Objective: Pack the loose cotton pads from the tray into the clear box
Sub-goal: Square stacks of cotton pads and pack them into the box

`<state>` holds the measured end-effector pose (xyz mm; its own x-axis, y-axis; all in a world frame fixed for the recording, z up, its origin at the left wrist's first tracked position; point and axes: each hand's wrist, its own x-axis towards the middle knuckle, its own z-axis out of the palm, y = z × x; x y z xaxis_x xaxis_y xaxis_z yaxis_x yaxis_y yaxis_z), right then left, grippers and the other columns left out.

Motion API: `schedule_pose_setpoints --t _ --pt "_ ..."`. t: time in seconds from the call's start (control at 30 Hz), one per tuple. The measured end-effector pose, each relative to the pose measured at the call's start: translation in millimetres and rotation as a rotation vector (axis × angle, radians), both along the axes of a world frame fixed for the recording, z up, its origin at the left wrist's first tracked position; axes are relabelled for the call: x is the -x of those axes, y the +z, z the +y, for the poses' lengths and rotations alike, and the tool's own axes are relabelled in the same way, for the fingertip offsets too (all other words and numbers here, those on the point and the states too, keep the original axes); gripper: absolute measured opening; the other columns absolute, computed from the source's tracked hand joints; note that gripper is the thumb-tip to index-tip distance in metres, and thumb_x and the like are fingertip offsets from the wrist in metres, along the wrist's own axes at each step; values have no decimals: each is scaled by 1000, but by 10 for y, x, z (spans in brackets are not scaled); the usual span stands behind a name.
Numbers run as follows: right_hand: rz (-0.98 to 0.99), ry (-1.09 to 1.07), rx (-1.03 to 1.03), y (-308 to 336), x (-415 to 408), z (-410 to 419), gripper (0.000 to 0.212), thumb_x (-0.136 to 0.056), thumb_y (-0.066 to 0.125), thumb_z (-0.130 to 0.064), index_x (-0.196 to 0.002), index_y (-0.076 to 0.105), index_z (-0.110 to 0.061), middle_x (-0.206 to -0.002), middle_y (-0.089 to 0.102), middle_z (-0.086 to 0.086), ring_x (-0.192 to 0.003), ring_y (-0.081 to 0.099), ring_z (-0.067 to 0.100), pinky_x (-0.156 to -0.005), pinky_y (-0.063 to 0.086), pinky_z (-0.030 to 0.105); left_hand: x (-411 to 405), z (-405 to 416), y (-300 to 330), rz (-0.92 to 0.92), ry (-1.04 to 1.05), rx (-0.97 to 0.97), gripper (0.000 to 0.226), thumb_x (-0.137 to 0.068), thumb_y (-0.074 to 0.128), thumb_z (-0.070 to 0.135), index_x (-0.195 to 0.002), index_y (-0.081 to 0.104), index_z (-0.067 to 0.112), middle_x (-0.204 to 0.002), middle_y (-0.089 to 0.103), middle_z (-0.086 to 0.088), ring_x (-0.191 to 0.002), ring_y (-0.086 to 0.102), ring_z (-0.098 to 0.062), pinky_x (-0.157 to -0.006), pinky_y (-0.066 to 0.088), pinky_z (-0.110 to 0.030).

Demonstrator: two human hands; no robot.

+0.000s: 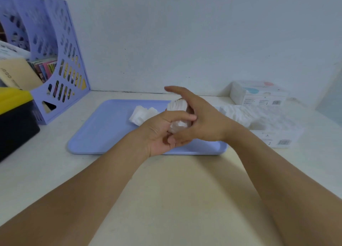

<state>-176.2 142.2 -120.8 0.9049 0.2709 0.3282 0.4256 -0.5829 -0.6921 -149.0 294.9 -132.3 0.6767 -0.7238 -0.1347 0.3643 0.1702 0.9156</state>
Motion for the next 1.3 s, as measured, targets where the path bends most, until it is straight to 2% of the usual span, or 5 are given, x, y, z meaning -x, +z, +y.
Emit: schedule_pose_setpoints --t 0.17,0.43,0.57,0.7,1.3 --pt "343 200 -307 207 105 -262 68 -84 65 -1 -147 47 -22 -116 63 20 -100 61 39 -92 54 41 -71 91 33 -2 -156 10 42 -67 54 1 -108 58 7 -82 57 -8 -66 52 -18 -50 40 -23" --pt "157 -167 -269 455 211 -461 27 -89 71 -4 -116 70 -6 -98 73 9 -86 71 19 -71 58 30 85 -175 60 6 120 63 31 -81 56 5 -112 60 6 -98 68 -15 -72 66 -26 -51 53 -27" --pt "203 -619 -304 581 355 -1015 19 -87 70 -14 -105 73 -11 -107 72 12 -92 73 25 -67 61 34 30 -294 -123 -810 470 -264 33 -89 72 17 -117 58 28 -115 66 7 -94 66 -7 -69 54 -22" --pt "322 -611 -193 490 371 -1143 20 -86 70 -17 -103 76 -10 -110 73 15 -90 71 23 -70 56 31 39 -538 -136 -1207 293 -419 42 -86 76 34 -123 58 27 -120 59 14 -105 58 -6 -81 51 -24" --pt "474 -762 271 493 469 -1125 39 -73 87 -35 -104 70 -20 -82 68 3 -61 56 18 -59 45 27 113 -1082 -411 -1517 332 -444 27 -89 68 47 -96 70 21 -92 64 11 -96 53 -18 -84 46 -34"
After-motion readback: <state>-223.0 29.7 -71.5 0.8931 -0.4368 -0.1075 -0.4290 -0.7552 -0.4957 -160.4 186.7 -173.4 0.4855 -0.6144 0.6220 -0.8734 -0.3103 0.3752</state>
